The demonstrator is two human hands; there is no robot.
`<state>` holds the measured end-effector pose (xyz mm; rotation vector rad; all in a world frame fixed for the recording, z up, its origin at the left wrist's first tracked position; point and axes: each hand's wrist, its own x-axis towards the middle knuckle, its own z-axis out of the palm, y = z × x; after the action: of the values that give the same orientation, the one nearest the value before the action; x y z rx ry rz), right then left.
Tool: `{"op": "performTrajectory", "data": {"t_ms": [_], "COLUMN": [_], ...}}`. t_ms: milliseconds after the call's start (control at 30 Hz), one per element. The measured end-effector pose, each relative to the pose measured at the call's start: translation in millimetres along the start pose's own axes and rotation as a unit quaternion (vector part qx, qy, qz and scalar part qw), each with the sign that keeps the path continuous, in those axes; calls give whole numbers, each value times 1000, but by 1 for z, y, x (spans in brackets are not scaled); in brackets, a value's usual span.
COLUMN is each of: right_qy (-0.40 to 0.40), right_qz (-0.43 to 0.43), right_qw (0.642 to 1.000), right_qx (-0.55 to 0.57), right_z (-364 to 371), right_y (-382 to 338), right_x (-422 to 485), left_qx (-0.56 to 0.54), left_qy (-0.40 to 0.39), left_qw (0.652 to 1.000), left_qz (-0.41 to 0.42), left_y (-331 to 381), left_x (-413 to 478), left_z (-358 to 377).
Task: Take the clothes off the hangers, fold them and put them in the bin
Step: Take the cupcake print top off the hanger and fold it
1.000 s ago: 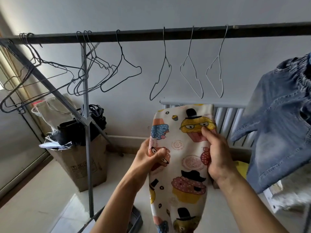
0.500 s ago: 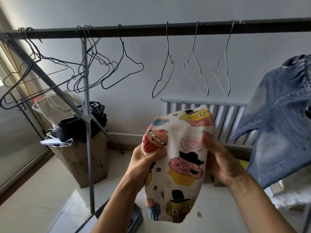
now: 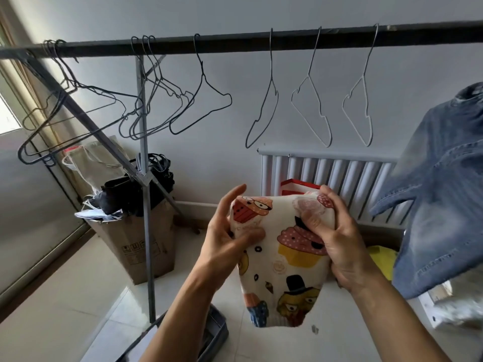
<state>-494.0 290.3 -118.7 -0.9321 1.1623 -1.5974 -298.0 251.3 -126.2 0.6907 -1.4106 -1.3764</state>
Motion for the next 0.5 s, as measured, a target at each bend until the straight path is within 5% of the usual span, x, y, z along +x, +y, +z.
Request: {"op": "performTrajectory", "data": {"t_ms": [167,233,400,500], "right_qy": [53,43,-184,-240], "right_qz": [-143,-174,1,60], "right_qw": [963,964,982,968], "right_qx": [-222,-198,-34,34], "right_z": [-5,-10,0,7], "right_y": [-24,-31,-26,-9], "right_x": [-3,0,10,2], "left_qx": [-10,-24,-52,-37], "left_qy": [17,-1,10,60], "left_qw": [999,998,996,995], "left_qz": [46,54,67,77], "left_y": [17,28,43,44], "left_x": [-5,-8,-9,-12], "left_z": [-11,-15,-13,-11]}}
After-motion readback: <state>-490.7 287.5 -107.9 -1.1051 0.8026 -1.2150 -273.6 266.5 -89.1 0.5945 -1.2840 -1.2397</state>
